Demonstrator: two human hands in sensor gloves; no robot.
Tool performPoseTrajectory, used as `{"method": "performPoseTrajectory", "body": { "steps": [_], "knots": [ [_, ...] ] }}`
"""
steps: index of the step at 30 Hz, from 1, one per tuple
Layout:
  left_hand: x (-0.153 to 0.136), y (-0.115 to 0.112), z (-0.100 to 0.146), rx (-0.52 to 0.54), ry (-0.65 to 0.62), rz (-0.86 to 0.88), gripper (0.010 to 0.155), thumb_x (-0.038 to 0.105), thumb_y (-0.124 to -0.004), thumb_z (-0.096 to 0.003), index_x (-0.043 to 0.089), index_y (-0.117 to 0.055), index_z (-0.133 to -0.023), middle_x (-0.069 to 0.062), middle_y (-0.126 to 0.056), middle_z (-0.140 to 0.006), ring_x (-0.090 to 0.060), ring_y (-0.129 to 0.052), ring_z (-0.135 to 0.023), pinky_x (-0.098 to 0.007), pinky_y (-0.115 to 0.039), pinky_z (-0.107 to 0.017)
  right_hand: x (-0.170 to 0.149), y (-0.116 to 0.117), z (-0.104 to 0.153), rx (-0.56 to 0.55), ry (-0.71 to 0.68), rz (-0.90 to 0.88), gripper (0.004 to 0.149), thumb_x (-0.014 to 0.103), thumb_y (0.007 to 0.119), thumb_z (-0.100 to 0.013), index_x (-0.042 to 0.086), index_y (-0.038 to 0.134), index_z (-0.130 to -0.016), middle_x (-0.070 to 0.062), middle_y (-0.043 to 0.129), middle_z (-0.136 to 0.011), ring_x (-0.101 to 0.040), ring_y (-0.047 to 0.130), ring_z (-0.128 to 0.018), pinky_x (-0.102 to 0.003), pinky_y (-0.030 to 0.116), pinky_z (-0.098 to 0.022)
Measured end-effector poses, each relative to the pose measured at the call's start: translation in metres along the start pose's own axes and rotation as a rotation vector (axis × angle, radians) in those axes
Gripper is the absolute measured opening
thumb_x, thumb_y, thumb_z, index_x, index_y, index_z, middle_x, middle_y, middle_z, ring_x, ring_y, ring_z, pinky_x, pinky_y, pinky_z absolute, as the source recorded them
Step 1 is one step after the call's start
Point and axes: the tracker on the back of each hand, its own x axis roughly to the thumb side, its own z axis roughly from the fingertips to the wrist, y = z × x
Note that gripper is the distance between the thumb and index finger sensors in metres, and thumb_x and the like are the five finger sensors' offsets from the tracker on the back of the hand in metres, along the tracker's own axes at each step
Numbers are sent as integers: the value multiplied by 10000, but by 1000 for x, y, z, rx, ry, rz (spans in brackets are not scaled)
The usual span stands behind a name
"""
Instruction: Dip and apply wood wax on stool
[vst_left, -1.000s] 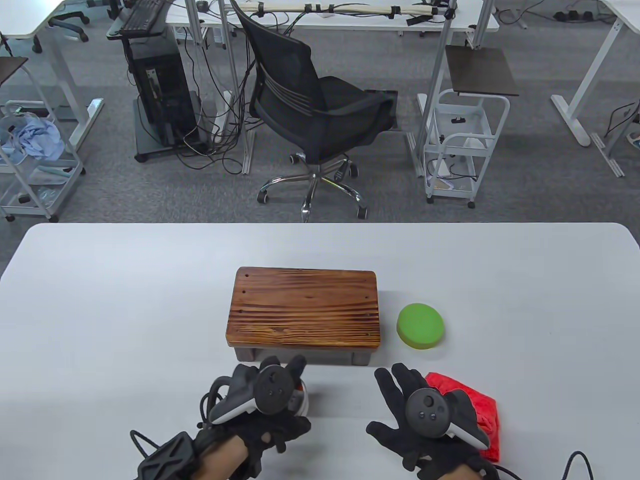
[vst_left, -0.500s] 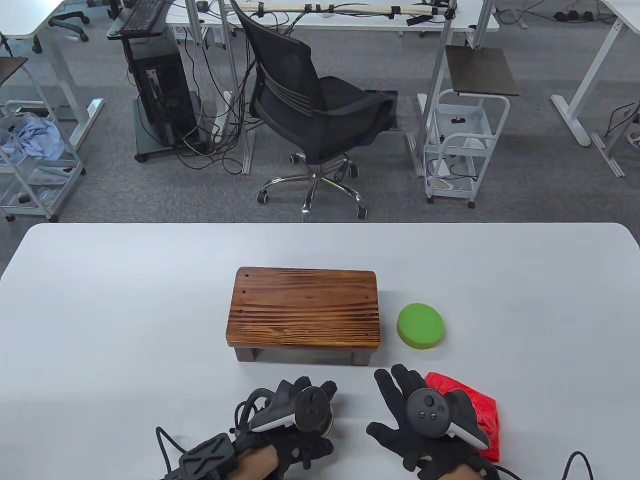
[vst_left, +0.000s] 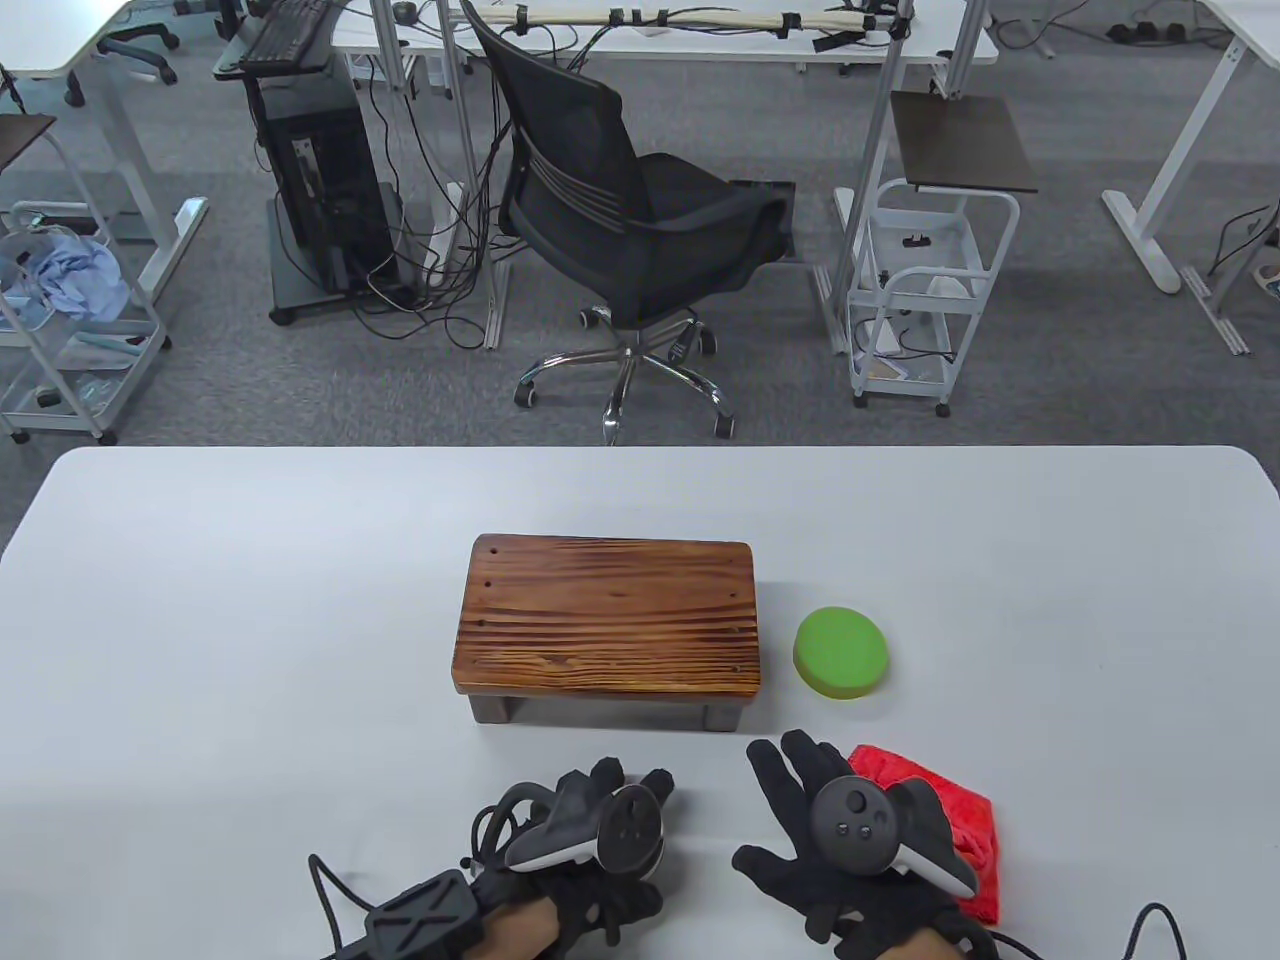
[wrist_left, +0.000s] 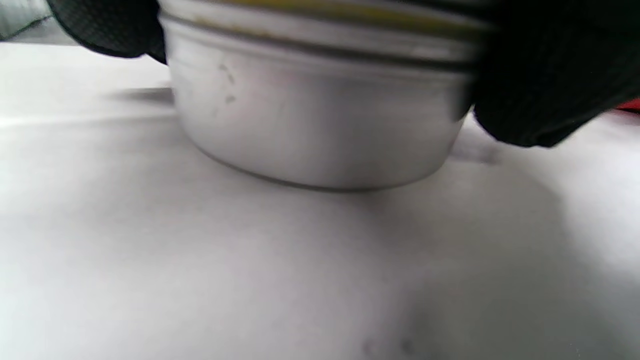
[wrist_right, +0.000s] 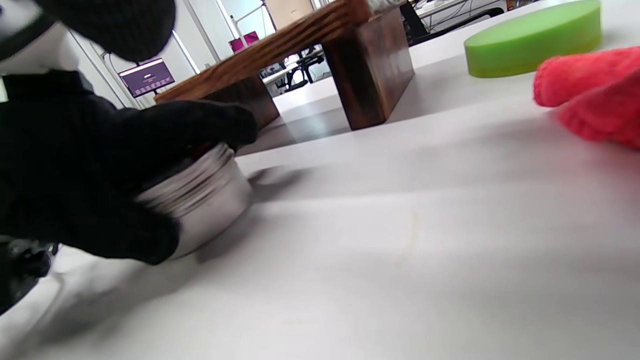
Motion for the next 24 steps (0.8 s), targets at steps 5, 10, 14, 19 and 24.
{"method": "performPoseTrajectory", "body": {
  "steps": [5, 10, 14, 19, 24],
  "knots": [
    [-3, 1, 3, -38, -6, 14, 1108, 771, -876, -349, 269, -236, -1101, -234, -248, -1169, -628, -427, -977, -719, -572, -666, 1, 1, 0, 3, 1, 4, 954, 706, 691, -500, 260, 166, -1160, -207, 158, -1188, -541, 317, -1070, -799, 436, -672],
    [-14, 9, 16, -24, -23, 85, 1070, 717, -888, -415, 283, -208, -1119, -218, -222, -1189, -587, -368, -1037, -739, -521, -701, 5, 3, -1, 17, -9, 14, 957, 708, 691, -499, 259, 166, -1161, -207, 157, -1188, -543, 318, -1069, -797, 440, -672],
    [-30, 15, 36, 3, -73, 135, 1180, 718, -899, -417, 289, -50, -1115, -257, -120, -1191, -591, -349, -1046, -762, -495, -702, 12, 8, -4, 48, -22, 43, 955, 708, 690, -500, 259, 167, -1162, -208, 156, -1188, -540, 316, -1071, -796, 441, -674],
    [-58, 9, 52, 23, -52, 190, 1232, 724, -914, -393, 282, -18, -1114, -270, -95, -1199, -629, -329, -1042, -790, -477, -691, 20, 13, -8, 60, -45, 69, 949, 699, 698, -501, 253, 188, -1166, -187, 173, -1197, -533, 335, -1074, -788, 451, -681],
    [-81, -9, 50, -13, -24, 277, 1231, 720, -904, -409, 271, 9, -1103, -280, -71, -1190, -642, -269, -1033, -803, -440, -687, 36, 19, -16, 71, -71, 121, 951, 693, 713, -495, 221, 232, -1165, -134, 229, -1212, -518, 385, -1075, -772, 479, -684]
  ]
}}
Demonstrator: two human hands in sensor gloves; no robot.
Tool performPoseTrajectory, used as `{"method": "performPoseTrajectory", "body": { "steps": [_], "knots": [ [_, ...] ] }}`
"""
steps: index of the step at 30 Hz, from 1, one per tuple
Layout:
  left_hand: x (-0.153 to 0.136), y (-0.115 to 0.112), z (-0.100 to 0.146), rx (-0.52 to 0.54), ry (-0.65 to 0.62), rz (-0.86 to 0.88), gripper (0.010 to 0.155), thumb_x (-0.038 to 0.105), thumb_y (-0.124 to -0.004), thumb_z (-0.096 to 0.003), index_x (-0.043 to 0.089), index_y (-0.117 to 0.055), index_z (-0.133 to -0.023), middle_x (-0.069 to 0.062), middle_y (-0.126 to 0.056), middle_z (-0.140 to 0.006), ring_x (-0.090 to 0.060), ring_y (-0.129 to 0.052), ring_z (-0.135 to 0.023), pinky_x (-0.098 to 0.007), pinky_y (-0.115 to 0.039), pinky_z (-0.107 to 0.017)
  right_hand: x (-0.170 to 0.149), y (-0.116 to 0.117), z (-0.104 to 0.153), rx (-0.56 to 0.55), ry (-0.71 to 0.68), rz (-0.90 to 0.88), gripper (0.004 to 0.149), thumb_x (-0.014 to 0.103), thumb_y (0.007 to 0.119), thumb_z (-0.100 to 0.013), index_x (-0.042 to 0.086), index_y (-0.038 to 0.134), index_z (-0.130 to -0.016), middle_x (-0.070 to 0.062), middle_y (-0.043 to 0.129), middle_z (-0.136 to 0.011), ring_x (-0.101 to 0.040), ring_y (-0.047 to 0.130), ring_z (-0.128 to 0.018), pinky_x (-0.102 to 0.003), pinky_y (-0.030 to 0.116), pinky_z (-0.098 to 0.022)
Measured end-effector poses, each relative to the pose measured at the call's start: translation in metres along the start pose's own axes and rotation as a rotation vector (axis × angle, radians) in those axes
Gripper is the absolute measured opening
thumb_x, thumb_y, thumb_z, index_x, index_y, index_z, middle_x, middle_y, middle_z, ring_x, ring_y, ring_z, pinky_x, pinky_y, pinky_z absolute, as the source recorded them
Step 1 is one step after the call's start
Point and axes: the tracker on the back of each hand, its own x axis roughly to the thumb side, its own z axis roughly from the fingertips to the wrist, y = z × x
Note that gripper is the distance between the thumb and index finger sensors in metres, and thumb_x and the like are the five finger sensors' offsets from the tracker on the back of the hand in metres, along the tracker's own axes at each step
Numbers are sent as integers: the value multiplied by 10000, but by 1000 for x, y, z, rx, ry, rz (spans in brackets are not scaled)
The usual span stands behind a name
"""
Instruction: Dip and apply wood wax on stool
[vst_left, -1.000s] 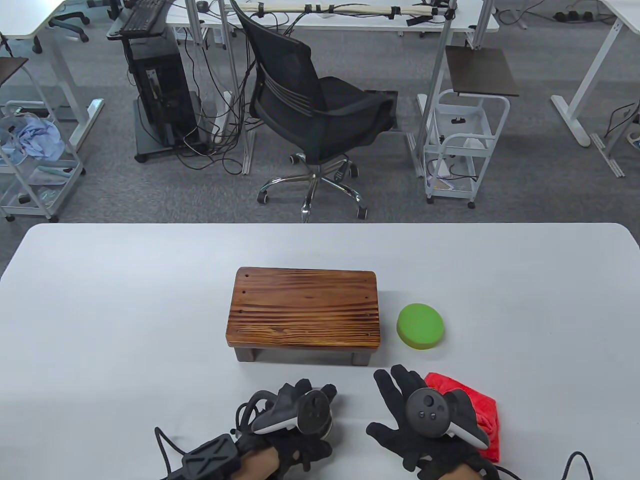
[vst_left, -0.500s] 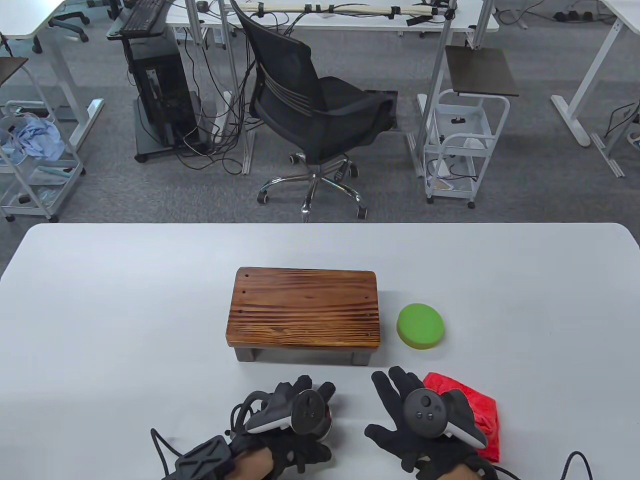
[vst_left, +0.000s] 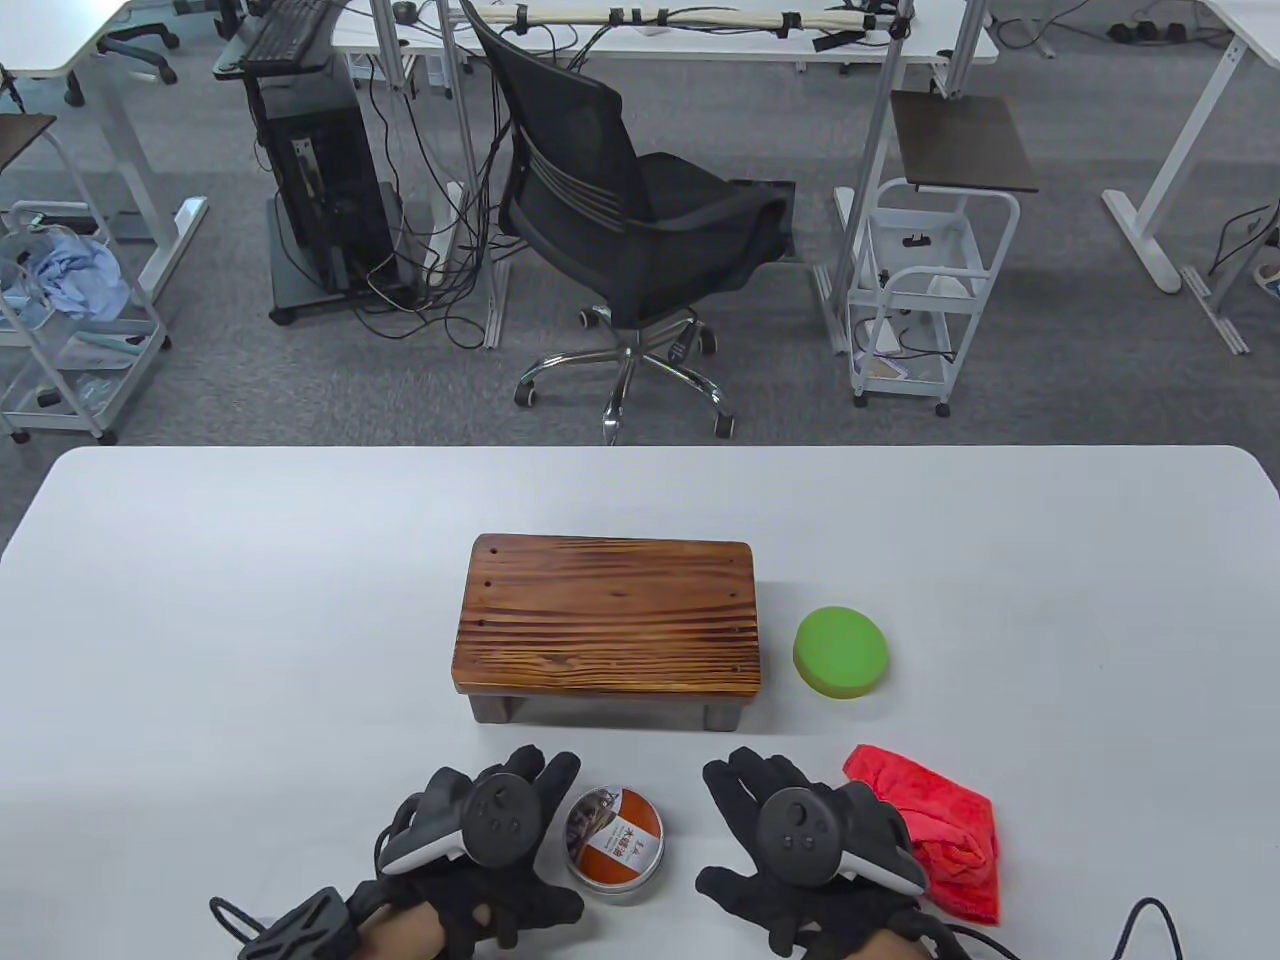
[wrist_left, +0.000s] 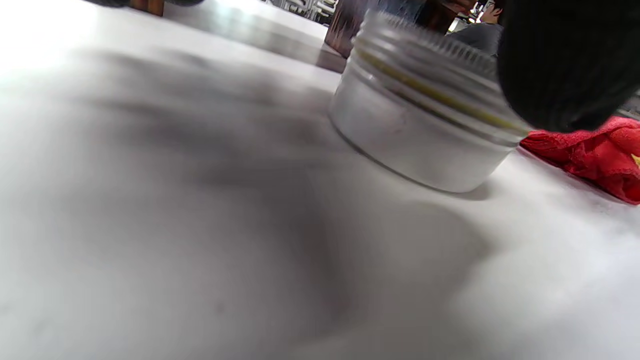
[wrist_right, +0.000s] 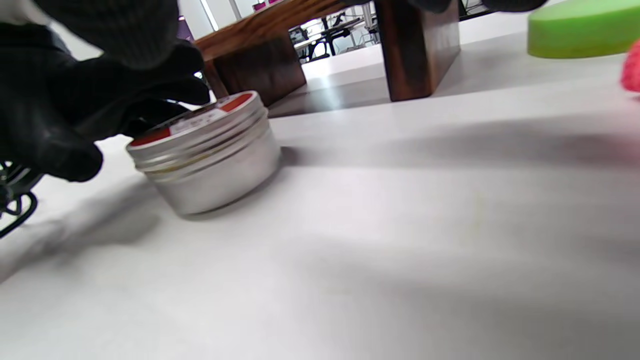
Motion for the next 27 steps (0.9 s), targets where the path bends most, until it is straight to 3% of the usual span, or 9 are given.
{"method": "performPoseTrajectory", "body": {
  "steps": [9, 16, 19, 27],
  "knots": [
    [-10, -21, -14, -86, 39, 45, 1117, 723, -869, -436, 297, -85, -1108, -281, 64, -1140, -630, -8, -967, -821, -207, -646, 34, 4, -18, 7, 57, 128, 1004, 796, 704, -454, 177, 384, -1178, -145, 391, -1204, -488, 532, -1048, -725, 565, -677],
    [-15, -29, -24, -170, 73, 52, 1062, 745, -804, -468, 311, -73, -1104, -272, 180, -1098, -596, 131, -914, -794, -70, -589, 75, 15, -43, 57, 119, 176, 1102, 863, 683, -429, 139, 298, -1165, -145, 485, -1137, -444, 647, -979, -686, 647, -653],
    [-16, -31, -26, -194, 84, 57, 1033, 741, -792, -477, 329, -76, -1098, -263, 209, -1088, -581, 175, -896, -781, -33, -571, 89, 20, -54, 116, 174, 216, 1082, 863, 668, -445, 145, 269, -1149, -123, 504, -1110, -426, 674, -955, -670, 676, -645],
    [-13, -34, -29, -223, 84, 30, 1032, 758, -768, -459, 325, -62, -1075, -240, 236, -1080, -561, 209, -889, -778, -9, -558, 102, 27, -73, 132, 242, 275, 961, 790, 715, -498, 147, 338, -1104, -100, 551, -1061, -394, 745, -899, -629, 741, -624]
  ]
}}
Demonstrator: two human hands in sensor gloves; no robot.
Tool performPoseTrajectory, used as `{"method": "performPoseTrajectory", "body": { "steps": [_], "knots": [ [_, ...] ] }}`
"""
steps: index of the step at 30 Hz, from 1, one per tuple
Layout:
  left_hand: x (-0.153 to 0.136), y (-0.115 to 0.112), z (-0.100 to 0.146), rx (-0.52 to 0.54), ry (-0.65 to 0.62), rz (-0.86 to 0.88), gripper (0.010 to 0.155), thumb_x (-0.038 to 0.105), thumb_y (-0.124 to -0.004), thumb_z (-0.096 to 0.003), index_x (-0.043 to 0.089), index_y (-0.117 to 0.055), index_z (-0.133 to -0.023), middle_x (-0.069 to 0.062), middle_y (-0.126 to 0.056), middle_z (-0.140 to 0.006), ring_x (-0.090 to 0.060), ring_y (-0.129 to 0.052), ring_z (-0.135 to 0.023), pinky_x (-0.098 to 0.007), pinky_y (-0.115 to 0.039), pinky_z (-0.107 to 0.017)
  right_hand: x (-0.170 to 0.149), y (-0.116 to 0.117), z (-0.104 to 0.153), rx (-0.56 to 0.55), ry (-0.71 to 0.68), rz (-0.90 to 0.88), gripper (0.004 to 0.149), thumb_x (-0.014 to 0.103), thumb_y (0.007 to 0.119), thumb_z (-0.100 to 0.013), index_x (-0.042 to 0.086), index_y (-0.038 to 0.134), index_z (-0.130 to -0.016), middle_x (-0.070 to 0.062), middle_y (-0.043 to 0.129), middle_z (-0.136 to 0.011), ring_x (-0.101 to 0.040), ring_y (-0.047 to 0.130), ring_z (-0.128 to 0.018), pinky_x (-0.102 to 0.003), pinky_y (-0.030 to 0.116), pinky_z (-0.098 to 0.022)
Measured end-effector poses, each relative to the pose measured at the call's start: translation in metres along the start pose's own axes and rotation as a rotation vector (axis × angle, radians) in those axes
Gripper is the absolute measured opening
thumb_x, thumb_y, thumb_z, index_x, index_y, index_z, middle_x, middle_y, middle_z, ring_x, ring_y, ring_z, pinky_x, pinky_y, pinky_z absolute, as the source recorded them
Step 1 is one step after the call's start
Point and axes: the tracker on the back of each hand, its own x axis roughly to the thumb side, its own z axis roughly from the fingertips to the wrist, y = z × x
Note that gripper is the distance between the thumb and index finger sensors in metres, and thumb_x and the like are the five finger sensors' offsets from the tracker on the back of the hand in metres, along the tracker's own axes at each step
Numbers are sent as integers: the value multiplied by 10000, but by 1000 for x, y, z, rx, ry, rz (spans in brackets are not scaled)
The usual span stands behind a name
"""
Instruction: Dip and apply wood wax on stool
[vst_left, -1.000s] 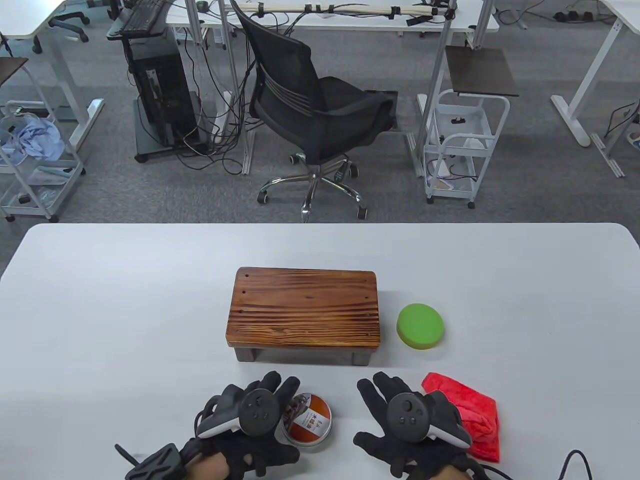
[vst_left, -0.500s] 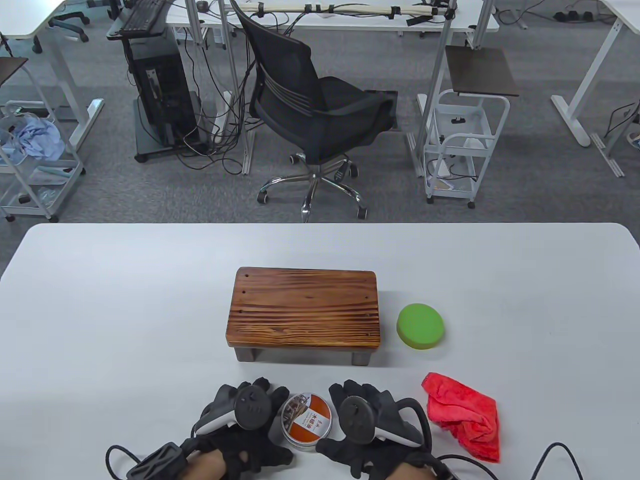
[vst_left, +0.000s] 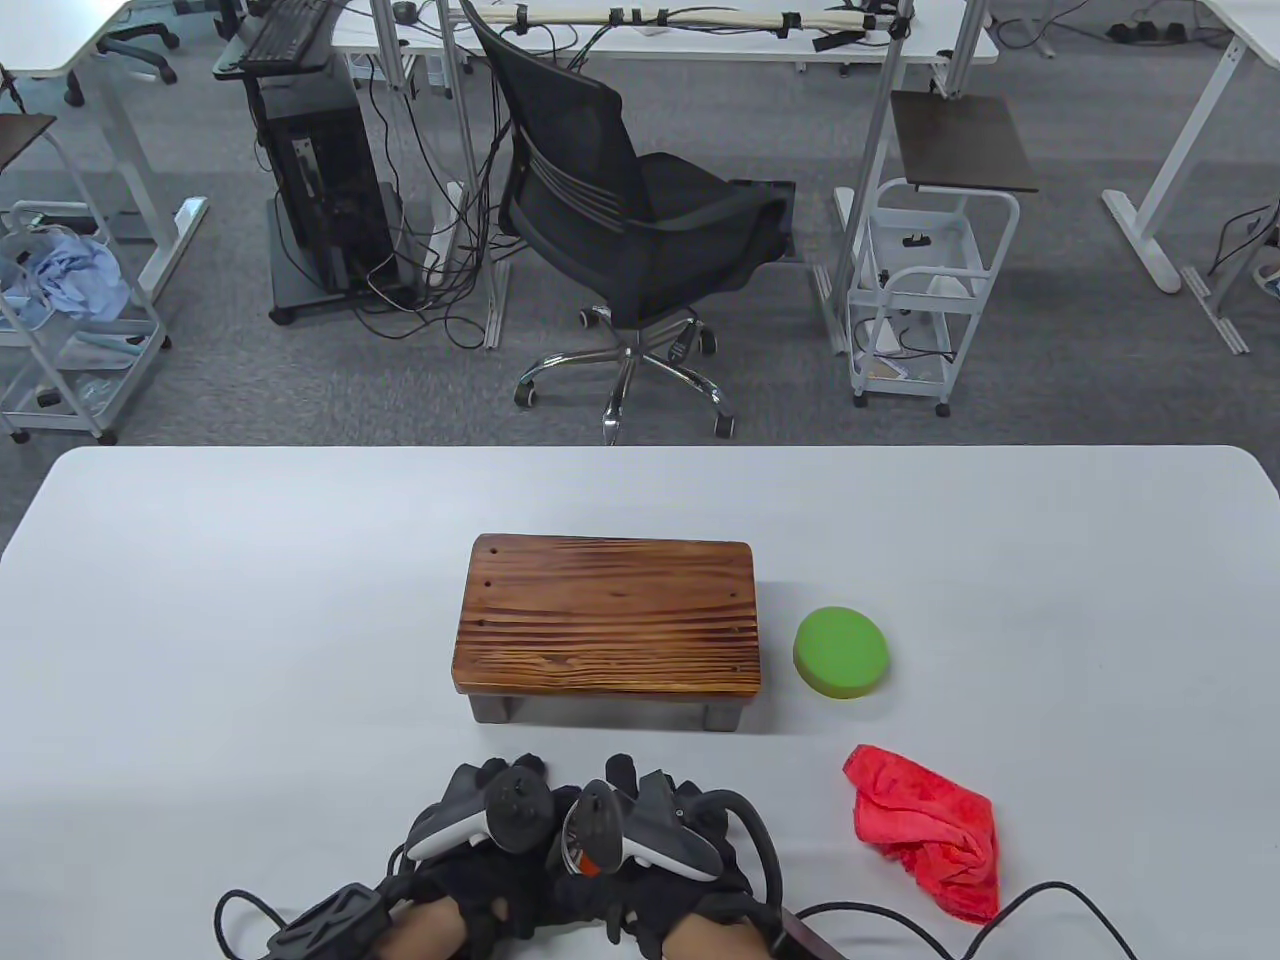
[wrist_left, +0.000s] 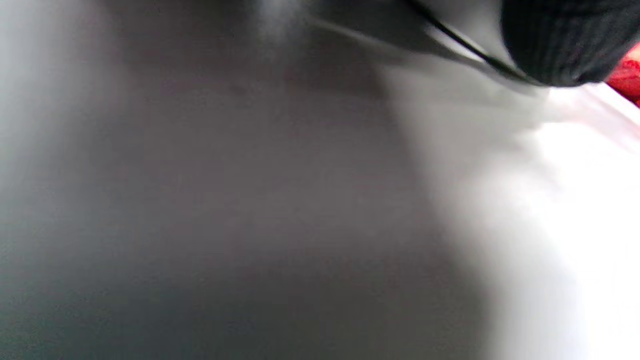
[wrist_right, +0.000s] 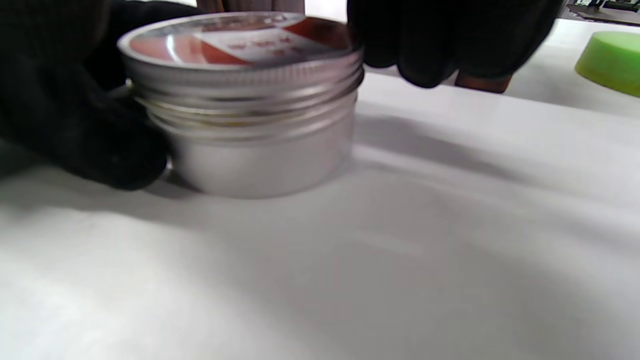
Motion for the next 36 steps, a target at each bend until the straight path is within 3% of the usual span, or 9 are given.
{"method": "performPoseTrajectory", "body": {
  "steps": [15, 21, 30, 33, 36],
  "knots": [
    [1, 0, -2, -10, 4, 12, 1013, 740, -773, -460, 373, -58, -1076, -213, 256, -1079, -539, 237, -890, -769, 19, -556, 7, 6, 0, -134, -12, 62, 877, 782, 744, -460, 205, 485, -1068, -103, 609, -1005, -352, 868, -760, -562, 846, -564],
    [1, 1, -2, -9, 1, 7, 982, 727, -768, -475, 389, -71, -1078, -200, 249, -1091, -534, 234, -899, -773, 19, -558, 6, 6, 0, -122, -26, 60, 876, 767, 772, -453, 216, 487, -1070, -98, 605, -1017, -383, 890, -753, -581, 861, -551],
    [2, 0, -3, -16, 4, -9, 996, 725, -767, -475, 388, -44, -1072, -202, 262, -1083, -534, 242, -893, -775, 22, -555, -2, 6, 0, -37, -78, -15, 880, 702, 823, -481, 238, 403, -1100, -71, 498, -1098, -453, 851, -821, -610, 854, -548],
    [3, -1, -3, -20, 1, -17, 987, 730, -756, -484, 392, -37, -1069, -214, 269, -1074, -537, 244, -888, -776, 22, -553, -2, 7, 2, -29, -19, -71, 1006, 790, 805, -453, 220, 314, -1121, -129, 491, -1088, -478, 856, -798, -569, 873, -526],
    [3, -2, -3, -21, 1, -18, 988, 730, -750, -488, 383, -30, -1068, -217, 270, -1071, -537, 243, -888, -776, 21, -553, 0, 6, 3, -38, 49, -18, 1031, 828, 748, -462, 201, 270, -1127, -170, 512, -1073, -440, 881, -783, -559, 891, -507]
  ]
}}
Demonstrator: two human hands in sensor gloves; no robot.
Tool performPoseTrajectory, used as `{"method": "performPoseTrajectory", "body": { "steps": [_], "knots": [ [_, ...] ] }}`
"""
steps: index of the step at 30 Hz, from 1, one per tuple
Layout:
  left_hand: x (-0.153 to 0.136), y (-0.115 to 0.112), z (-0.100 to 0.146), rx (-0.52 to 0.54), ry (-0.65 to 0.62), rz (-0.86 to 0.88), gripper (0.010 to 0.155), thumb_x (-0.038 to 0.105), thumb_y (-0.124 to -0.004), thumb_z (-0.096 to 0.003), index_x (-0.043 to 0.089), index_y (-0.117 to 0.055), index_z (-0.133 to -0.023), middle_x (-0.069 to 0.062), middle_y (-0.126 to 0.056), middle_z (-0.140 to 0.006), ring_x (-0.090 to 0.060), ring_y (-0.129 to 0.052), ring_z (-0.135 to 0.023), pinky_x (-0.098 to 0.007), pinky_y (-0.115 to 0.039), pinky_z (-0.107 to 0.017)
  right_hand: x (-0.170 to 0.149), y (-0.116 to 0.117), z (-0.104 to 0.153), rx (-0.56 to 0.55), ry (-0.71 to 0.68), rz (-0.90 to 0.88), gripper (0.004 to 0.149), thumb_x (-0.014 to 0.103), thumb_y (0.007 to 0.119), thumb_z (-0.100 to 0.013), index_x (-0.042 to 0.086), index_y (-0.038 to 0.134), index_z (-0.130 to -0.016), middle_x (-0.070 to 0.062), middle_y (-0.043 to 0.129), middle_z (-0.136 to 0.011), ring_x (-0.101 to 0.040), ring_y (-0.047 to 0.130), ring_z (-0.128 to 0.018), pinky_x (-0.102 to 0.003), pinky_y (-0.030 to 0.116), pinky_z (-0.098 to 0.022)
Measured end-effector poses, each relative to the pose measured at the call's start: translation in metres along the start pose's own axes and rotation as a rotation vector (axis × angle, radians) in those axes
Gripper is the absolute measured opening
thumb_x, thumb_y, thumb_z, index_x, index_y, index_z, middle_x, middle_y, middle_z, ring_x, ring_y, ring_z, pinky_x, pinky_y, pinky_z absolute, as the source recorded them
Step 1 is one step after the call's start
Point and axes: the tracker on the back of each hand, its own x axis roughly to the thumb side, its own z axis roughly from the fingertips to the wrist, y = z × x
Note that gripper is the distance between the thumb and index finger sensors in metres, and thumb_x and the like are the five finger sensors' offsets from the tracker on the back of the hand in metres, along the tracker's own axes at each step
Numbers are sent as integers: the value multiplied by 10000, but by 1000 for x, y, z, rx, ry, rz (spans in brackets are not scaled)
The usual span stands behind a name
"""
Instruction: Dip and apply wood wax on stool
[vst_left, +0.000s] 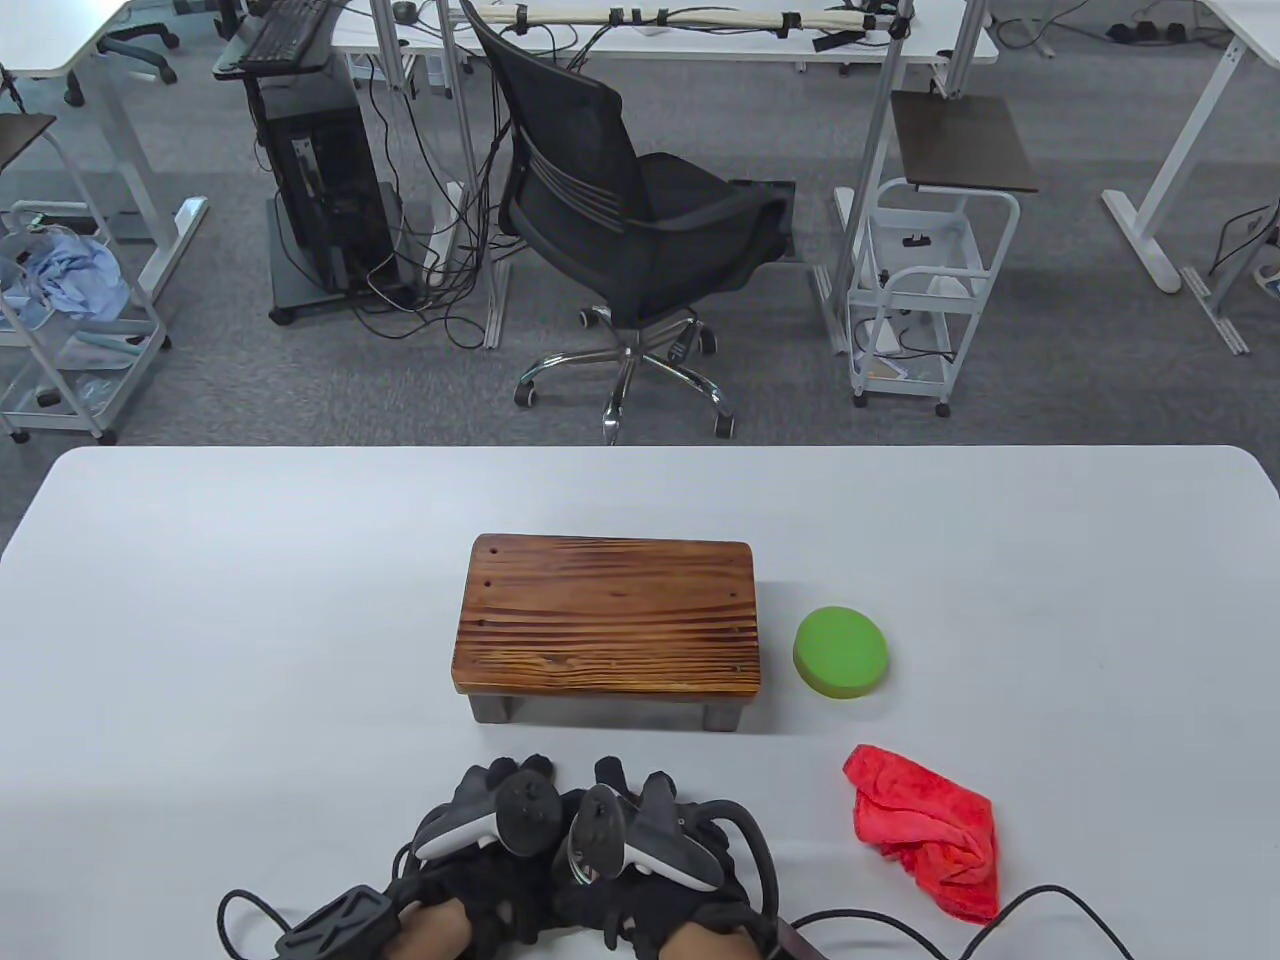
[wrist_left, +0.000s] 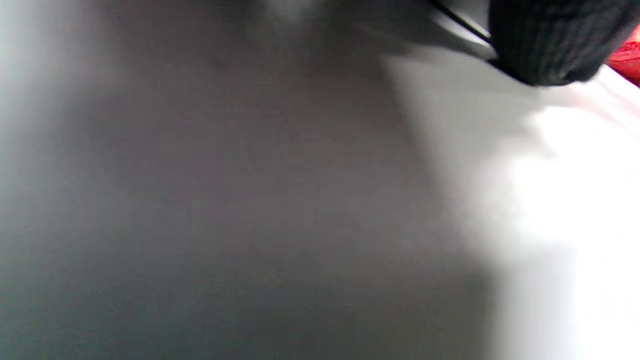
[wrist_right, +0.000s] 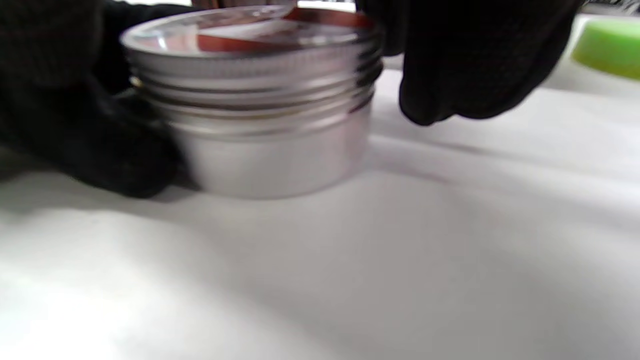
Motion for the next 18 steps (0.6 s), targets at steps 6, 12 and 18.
{"method": "performPoseTrajectory", "body": {
  "steps": [6, 12, 18],
  "knots": [
    [1, -1, 0, 2, 1, -3, 976, 722, -740, -491, 384, -33, -1073, -216, 267, -1073, -534, 240, -894, -778, 19, -556, 7, 0, -4, 14, 16, 19, 1024, 807, 751, -469, 177, 270, -1117, -166, 555, -1021, -426, 871, -760, -531, 894, -505],
    [2, -1, 0, 3, -1, -10, 968, 711, -727, -492, 385, -29, -1079, -204, 260, -1081, -528, 236, -902, -781, 16, -558, 10, 2, -4, -39, 1, 48, 970, 774, 773, -465, 182, 353, -1109, -154, 591, -994, -434, 872, -747, -518, 893, -512],
    [3, -1, 0, 5, -4, -4, 972, 701, -730, -494, 372, -34, -1087, -196, 253, -1088, -525, 233, -906, -781, 15, -557, 8, 4, -5, -71, -36, 9, 932, 738, 811, -457, 184, 416, -1094, -166, 594, -986, -478, 844, -772, -538, 883, -528]
  ]
}}
